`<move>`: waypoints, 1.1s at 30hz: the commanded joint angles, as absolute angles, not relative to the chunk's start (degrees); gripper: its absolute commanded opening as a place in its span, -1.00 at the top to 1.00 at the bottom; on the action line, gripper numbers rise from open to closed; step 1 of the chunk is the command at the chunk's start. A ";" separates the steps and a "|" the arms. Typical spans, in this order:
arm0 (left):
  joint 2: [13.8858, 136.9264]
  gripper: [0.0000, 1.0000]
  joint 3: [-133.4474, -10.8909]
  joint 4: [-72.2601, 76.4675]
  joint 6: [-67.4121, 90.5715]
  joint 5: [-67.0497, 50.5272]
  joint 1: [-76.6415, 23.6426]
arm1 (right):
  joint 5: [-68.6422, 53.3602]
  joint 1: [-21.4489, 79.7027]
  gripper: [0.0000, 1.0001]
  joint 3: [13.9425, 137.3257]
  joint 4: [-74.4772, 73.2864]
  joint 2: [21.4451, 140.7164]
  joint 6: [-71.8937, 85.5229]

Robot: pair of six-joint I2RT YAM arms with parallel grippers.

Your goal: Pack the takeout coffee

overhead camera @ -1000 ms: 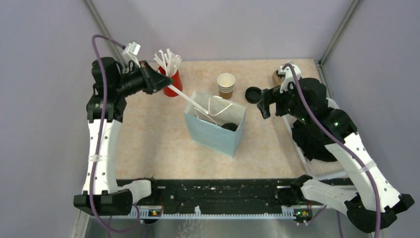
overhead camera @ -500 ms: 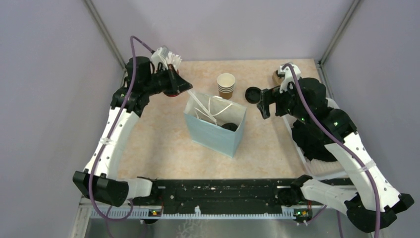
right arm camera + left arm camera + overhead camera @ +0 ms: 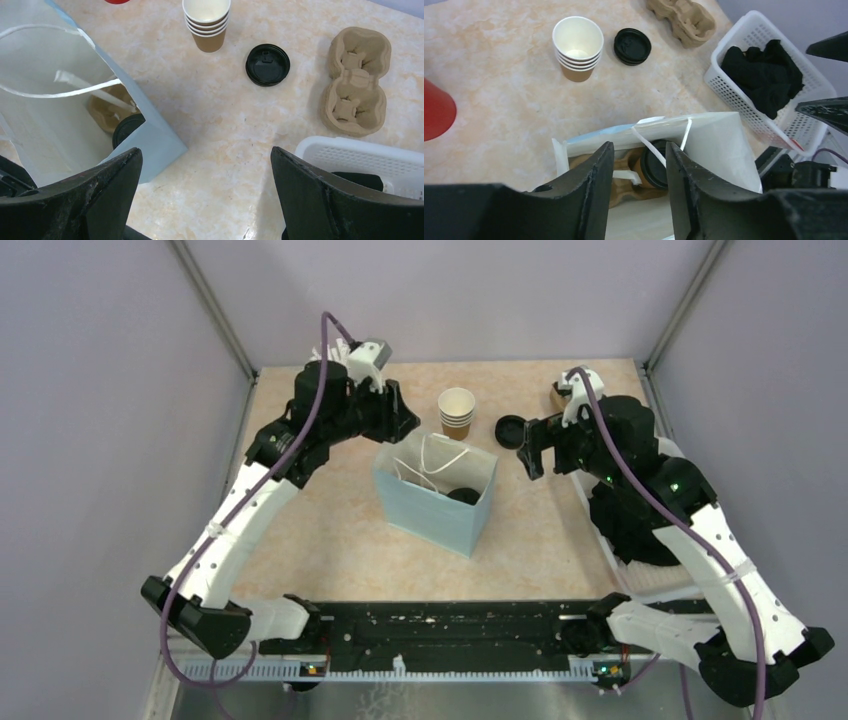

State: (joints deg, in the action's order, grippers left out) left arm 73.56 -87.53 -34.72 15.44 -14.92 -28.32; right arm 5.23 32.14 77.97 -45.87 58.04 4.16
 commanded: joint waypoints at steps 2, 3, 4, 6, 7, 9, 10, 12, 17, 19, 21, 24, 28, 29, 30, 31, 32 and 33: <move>68.33 -0.28 -86.54 -32.50 11.09 1.15 -29.51 | 6.40 32.42 -0.97 79.03 -45.09 56.69 4.59; 67.42 -0.39 -87.10 -32.25 11.47 3.00 -29.53 | 7.02 32.43 -0.97 79.15 -44.69 56.14 4.90; 66.67 -0.49 -87.78 -31.83 11.75 3.88 -29.49 | 7.83 32.35 -0.97 79.29 -44.35 55.58 5.69; 66.06 -0.65 -89.98 -31.47 12.18 3.36 -29.53 | 10.94 32.33 -0.97 80.03 -43.46 54.36 7.86; 66.09 -0.71 -91.32 -31.61 12.54 2.94 -29.51 | 12.33 32.34 -0.97 80.85 -43.53 53.71 9.60; 66.31 -0.81 -94.11 -31.57 13.46 2.60 -29.53 | 13.89 32.43 -0.97 83.81 -43.95 52.79 9.76; 66.21 -0.86 -95.22 -31.32 13.98 2.74 -29.53 | 15.16 32.38 -0.97 84.75 -43.54 52.12 9.68; 65.33 -0.97 -96.71 -29.50 14.83 3.37 -29.52 | 20.88 32.43 -0.97 85.08 -40.94 49.96 10.56; 61.67 -0.97 -98.29 -23.80 13.02 4.07 -29.49 | 30.10 32.37 -0.97 90.96 -36.66 47.29 8.42; 61.21 -0.97 -100.63 -23.60 10.73 5.91 -29.53 | 33.36 32.40 -0.97 95.88 -37.11 48.90 8.26; 60.92 -0.97 -102.73 -23.09 8.63 8.49 -29.53 | 35.82 32.43 -0.97 100.97 -37.91 51.00 7.91; 59.52 -0.98 -104.15 -20.39 5.86 10.26 -29.53 | 36.45 32.39 -0.97 106.48 -37.92 53.34 6.50; 56.97 -0.97 -103.91 -17.50 4.28 12.80 -29.53 | 34.71 32.40 -0.97 112.72 -38.14 55.60 6.88; 56.48 -0.98 -103.81 -17.28 3.92 13.53 -29.49 | 34.87 32.36 -0.97 113.82 -38.14 55.98 7.25; 56.04 -0.97 -103.80 -17.19 3.75 13.95 -29.49 | 35.18 32.38 -0.97 114.84 -38.14 56.47 7.40; 55.66 -0.97 -103.80 -17.13 3.62 14.33 -29.53 | 35.43 32.39 -0.97 115.58 -38.09 56.76 7.46; 55.37 -0.97 -103.88 -17.21 3.56 14.57 -29.53 | 35.77 32.37 -0.97 116.24 -38.10 57.04 7.46; 55.15 -0.97 -103.94 -17.26 3.33 14.65 -29.53 | 35.94 32.41 -0.97 116.96 -38.25 57.35 7.47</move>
State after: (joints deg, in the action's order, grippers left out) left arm 55.94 -102.67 -21.23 5.72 11.94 -29.41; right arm 34.52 32.14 114.04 -38.48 55.07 7.64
